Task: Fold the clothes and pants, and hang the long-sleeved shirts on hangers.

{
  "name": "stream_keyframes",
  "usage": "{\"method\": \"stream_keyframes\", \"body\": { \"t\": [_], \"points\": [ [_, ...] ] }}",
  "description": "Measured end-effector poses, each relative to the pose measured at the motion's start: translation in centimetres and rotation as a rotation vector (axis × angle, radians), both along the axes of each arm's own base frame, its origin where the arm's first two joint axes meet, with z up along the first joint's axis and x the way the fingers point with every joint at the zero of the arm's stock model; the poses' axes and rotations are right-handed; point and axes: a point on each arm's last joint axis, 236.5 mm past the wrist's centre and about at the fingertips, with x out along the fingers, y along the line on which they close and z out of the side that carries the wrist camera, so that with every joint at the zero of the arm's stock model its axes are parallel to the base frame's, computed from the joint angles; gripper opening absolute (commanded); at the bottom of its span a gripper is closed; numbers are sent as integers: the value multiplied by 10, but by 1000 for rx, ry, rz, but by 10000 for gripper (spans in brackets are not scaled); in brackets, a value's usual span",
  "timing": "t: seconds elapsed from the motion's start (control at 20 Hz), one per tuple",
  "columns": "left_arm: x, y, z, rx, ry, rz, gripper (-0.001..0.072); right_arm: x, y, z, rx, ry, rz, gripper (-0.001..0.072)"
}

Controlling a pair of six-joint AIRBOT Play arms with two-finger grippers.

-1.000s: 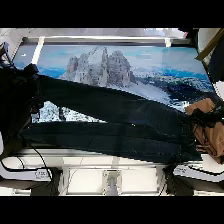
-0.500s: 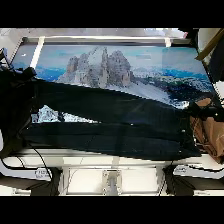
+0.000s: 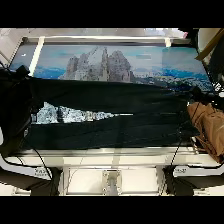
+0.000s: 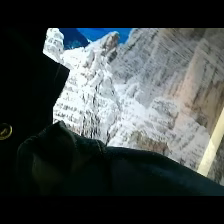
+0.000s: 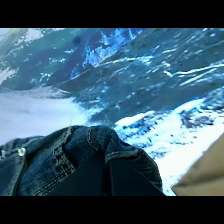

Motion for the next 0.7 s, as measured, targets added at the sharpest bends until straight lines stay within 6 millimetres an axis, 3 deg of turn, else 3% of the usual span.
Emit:
{"method": "stream_keyframes", "body": {
  "t": [0.25, 0.3, 0.35, 0.4, 0.45, 0.6, 0.7],
  "points": [
    [59, 2, -20, 11, -130, 46, 14, 26, 16, -31, 13, 6, -37, 37],
    [70, -1, -20, 9, -167, 52, 129, 31, 20, -35, 13, 2, -45, 37],
    [82, -6, -18, 12, -208, 52, 551, 36, 22, -38, 11, -6, -57, 54],
    [92, -10, -15, 24, -244, 41, 652, 41, 25, -39, 11, -14, -69, 186],
    [99, -15, -13, 40, -269, 21, 653, 45, 26, -39, 11, -24, -80, 352],
    [108, -23, 5, 95, -320, -36, 643, 51, 31, -34, 24, -34, -86, 369],
    [100, -15, 15, 152, -304, -68, 643, 48, 31, -26, 28, -30, -73, 369]
  ]
}}
